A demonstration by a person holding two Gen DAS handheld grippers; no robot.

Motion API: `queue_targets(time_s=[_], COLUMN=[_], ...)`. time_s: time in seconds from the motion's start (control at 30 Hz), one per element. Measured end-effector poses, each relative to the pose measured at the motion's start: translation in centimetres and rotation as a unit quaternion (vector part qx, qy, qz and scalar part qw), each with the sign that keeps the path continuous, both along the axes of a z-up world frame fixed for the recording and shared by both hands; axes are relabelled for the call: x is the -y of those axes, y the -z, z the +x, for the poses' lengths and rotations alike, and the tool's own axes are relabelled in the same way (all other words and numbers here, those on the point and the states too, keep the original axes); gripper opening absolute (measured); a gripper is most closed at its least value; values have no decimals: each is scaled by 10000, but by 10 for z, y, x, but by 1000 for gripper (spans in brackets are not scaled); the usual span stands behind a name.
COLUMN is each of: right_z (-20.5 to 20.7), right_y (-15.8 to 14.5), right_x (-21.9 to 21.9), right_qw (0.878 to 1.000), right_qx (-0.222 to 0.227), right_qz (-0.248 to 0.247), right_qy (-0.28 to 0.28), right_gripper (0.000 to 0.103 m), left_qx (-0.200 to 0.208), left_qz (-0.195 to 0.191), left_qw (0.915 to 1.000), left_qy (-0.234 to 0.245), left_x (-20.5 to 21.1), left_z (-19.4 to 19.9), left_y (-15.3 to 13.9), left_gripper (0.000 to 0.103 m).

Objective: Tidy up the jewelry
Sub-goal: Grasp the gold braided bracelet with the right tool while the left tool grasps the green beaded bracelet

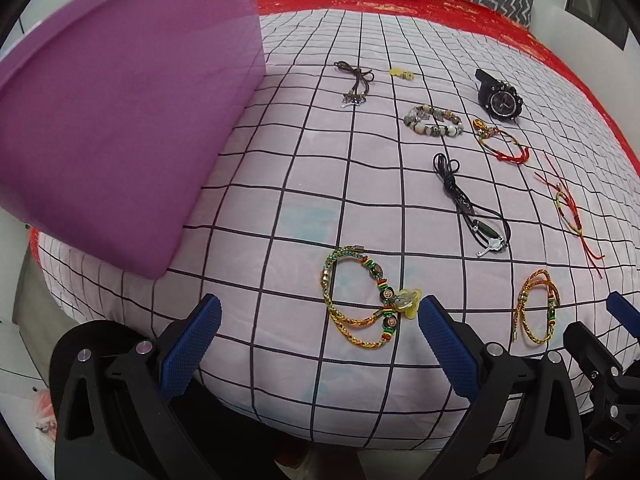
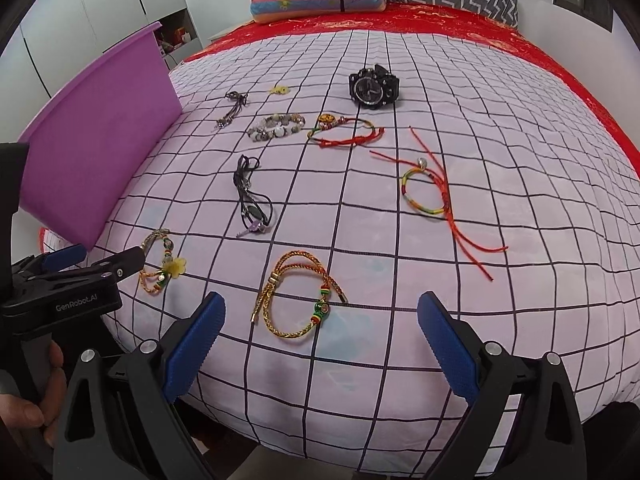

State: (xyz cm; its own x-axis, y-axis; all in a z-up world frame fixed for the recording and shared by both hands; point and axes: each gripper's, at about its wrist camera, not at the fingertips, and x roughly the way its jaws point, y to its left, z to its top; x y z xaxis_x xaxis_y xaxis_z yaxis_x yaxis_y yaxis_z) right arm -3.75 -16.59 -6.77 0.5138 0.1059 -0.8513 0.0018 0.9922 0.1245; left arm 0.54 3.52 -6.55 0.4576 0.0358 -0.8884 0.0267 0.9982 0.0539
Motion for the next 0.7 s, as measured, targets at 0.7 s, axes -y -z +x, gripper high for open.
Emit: queue_targets(time_s=[0.7], right_z=[18], right_y=[38], right_x=[-16], right_qw=[9987], right_qx=[-280], right_qz=[-326], right_qy=[-283], right_gripper=[92], left_qx=[-262], left_qz=[-95], left_qw=[9995], left_qy=[168], left_x=[3], left_z=[9], left_y=[29], left_gripper=[97])
